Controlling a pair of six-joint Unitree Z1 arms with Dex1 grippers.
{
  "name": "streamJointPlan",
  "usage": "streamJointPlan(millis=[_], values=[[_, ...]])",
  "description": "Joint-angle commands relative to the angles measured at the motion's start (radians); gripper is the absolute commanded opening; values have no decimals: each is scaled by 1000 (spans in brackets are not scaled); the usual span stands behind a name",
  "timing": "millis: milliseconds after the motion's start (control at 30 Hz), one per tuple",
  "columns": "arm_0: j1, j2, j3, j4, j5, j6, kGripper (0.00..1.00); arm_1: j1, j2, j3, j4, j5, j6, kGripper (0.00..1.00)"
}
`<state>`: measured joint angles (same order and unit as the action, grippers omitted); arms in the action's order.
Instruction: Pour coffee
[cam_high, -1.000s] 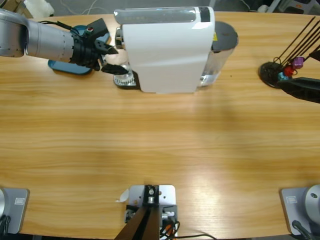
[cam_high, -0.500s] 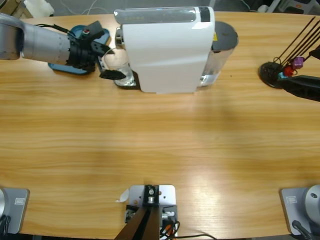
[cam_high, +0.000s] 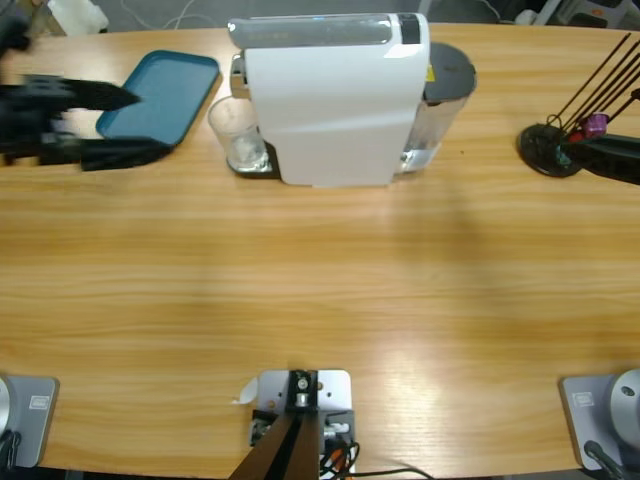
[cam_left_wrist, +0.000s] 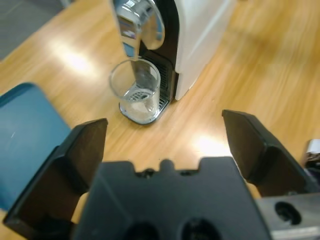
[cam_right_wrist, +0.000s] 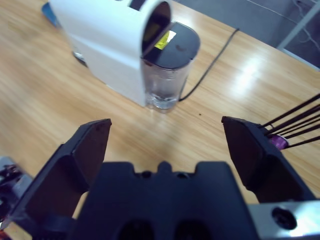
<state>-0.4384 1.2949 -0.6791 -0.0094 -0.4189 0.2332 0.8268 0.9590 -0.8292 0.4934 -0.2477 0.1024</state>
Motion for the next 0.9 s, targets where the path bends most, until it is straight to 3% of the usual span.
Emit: streamJointPlan(millis=[33, 100, 267, 367, 433, 467, 500, 600, 900], values=[[-50, -338, -25, 421, 82, -240, 996, -79, 152, -66, -53, -15, 11, 945], [-65, -382, -65, 572, 125, -275, 996, -133, 224, -180, -13, 53, 11, 758], [-96, -462, -62, 615, 160, -284, 996, -214, 442, -478, 211, 194, 24, 718], [-105, -450, -46, 613, 174, -284, 999, -225, 523, -581, 255, 286, 17, 572], [-108, -439, -43, 606, 188, -284, 1000, -225, 570, -634, 283, 329, 16, 301], [-109, -426, -43, 602, 202, -284, 1000, -225, 586, -659, 288, 350, 6, 57], [-112, -414, -46, 602, 209, -284, 1000, -220, 600, -681, 291, 350, -2, 0], [-125, -373, -52, 600, 211, -283, 1000, -192, 667, -784, 363, 246, 6, 0], [-129, -332, -40, 564, 256, -282, 1000, -186, 846, -1023, 489, 268, 10, 0]])
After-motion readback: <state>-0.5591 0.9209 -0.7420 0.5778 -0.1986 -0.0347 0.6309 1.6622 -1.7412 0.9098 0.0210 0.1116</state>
